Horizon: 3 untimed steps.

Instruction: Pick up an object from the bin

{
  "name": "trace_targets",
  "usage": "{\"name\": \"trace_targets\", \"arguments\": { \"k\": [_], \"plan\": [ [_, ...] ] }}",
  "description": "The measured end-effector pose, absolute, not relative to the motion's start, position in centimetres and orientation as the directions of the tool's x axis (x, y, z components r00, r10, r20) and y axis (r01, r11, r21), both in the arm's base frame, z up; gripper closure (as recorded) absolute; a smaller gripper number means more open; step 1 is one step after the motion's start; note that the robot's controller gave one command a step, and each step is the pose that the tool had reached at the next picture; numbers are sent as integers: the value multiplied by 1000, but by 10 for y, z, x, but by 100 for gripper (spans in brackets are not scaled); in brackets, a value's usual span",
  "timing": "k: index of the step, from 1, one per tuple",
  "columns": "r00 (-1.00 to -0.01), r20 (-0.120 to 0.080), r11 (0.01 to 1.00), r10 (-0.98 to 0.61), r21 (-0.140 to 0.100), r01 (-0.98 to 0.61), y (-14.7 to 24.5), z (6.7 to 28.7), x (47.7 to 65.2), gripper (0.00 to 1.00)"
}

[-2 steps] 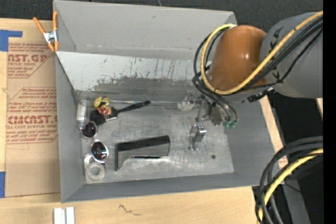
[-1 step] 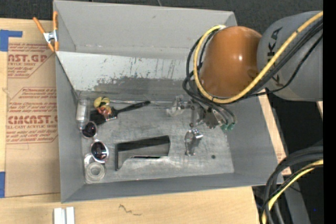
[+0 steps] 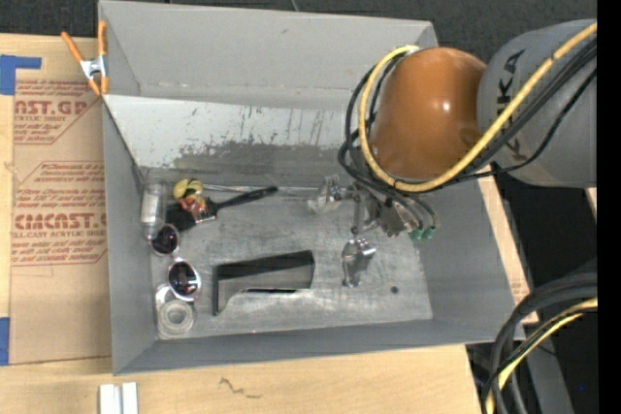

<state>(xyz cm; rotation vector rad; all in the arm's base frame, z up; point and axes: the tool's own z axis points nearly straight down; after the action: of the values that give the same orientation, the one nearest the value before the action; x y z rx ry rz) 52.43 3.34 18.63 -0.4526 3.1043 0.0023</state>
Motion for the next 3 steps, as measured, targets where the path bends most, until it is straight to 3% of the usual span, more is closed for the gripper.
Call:
{"name": "trace_targets", "arguments": {
  "k": [1, 2, 3],
  "plan": [
    [-969, 2, 969, -248, 2, -248, 30, 156, 519, 0],
    [-997, 3, 996, -81, -26, -81, 109, 93, 524, 100],
    [-997, 3, 996, -80, -25, -80, 110, 93, 524, 100]
  ]
}}
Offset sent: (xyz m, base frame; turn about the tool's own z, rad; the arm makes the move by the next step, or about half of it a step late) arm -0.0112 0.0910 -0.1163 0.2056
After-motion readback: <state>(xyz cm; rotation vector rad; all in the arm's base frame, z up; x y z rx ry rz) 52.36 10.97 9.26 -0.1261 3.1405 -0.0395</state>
